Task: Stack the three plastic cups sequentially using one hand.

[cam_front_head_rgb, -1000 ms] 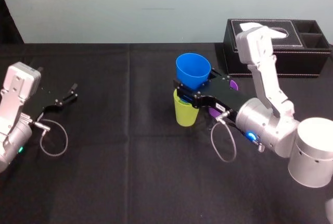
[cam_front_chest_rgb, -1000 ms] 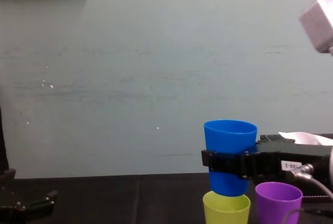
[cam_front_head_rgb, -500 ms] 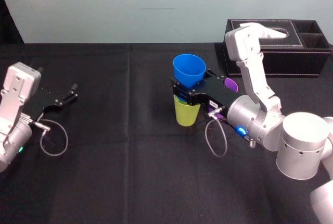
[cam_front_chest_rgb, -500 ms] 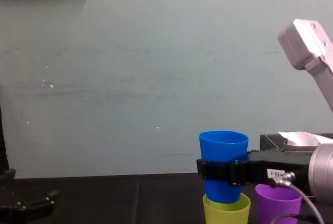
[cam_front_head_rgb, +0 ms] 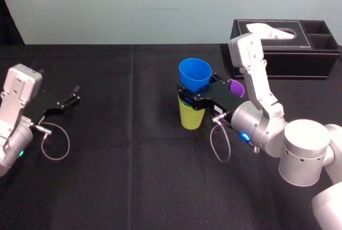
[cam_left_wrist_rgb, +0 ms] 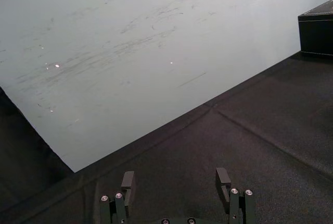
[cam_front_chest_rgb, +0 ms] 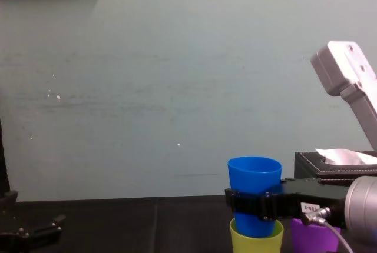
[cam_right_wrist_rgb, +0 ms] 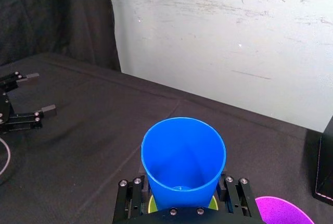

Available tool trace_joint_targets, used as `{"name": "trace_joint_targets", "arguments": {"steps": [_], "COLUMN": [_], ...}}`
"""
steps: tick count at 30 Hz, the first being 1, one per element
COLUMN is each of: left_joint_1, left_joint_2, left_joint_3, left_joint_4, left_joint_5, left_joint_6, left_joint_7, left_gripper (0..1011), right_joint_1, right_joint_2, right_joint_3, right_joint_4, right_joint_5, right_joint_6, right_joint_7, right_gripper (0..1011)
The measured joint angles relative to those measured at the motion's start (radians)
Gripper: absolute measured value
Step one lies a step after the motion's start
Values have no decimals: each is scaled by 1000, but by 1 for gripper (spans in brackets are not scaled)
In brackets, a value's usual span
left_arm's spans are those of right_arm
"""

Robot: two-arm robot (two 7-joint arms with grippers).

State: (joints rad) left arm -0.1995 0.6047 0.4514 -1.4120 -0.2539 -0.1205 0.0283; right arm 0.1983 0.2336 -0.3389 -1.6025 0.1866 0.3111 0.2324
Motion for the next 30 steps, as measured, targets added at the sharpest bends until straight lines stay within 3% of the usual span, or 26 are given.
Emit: {"name": "trace_joint_targets", "arguments": {"steps": [14, 25, 30], "left_joint_1": [0, 0, 0], "left_joint_2": [0, 0, 0], "left_joint_3": [0, 0, 0], "left_joint_4": [0, 0, 0], "left_joint_5": [0, 0, 0], "left_joint_6": [0, 0, 0], "left_joint_7": [0, 0, 0], "left_gripper": [1012, 1011, 1011], "right_joint_1": [-2, -3, -3], "right_joint_2": [-4, -4, -3], "right_joint_3": [1, 1, 1], "right_joint_4": [14, 11, 10], "right_joint_5": [-8, -7, -7], "right_joint_6": [-2, -1, -1], "right_joint_7": [5, 5, 5], "right_gripper": [712, 980, 1003]}}
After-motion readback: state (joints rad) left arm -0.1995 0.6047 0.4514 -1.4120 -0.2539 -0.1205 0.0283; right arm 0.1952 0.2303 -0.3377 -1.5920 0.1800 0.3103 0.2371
